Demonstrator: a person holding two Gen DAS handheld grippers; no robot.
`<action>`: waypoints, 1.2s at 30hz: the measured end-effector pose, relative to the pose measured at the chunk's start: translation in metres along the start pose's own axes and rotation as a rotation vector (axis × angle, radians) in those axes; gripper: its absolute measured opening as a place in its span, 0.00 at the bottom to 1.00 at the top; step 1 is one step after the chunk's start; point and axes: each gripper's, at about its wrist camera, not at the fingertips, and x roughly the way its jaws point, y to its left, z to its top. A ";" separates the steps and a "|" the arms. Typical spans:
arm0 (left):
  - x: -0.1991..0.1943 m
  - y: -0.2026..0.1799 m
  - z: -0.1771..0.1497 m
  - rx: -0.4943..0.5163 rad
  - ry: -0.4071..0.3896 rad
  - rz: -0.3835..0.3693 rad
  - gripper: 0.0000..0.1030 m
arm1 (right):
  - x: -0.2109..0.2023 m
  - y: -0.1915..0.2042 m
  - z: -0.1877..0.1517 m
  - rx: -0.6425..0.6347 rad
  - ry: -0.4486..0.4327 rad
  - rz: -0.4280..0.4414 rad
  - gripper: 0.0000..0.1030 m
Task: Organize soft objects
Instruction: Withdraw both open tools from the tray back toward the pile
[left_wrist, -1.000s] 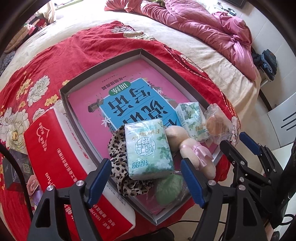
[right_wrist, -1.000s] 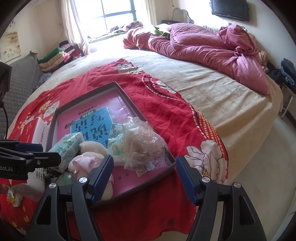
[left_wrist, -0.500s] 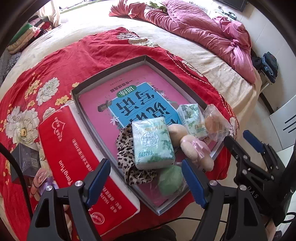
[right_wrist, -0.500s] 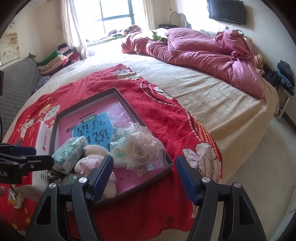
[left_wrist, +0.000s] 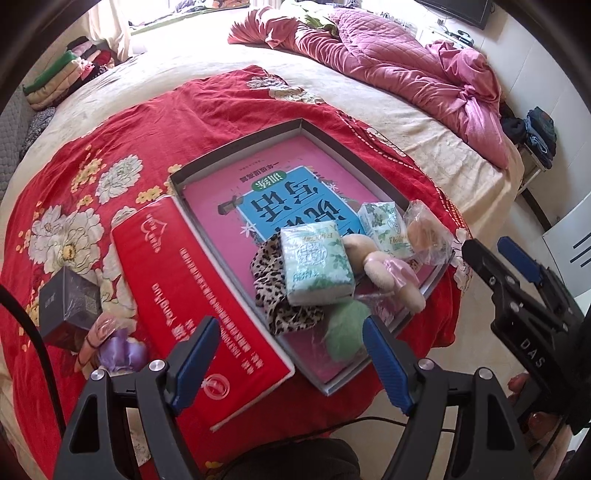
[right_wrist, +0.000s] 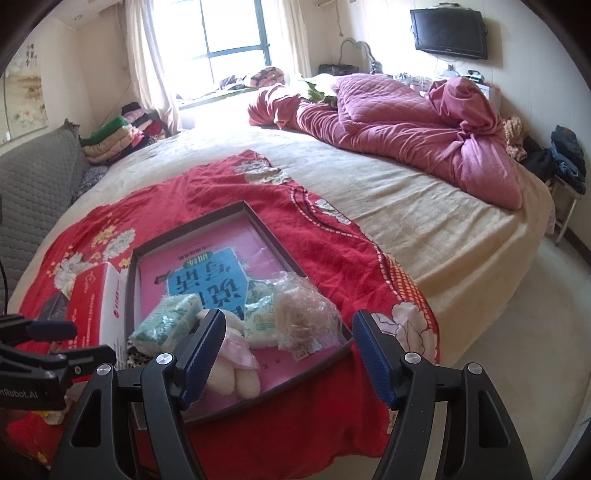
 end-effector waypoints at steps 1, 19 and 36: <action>-0.002 0.001 -0.001 -0.002 -0.001 0.000 0.76 | -0.001 0.001 0.000 -0.004 0.000 -0.005 0.71; -0.036 0.044 -0.029 -0.073 -0.027 0.065 0.76 | -0.023 0.029 0.006 -0.046 -0.020 0.001 0.71; -0.071 0.084 -0.057 -0.143 -0.083 0.115 0.77 | -0.048 0.070 0.010 -0.142 -0.058 0.036 0.71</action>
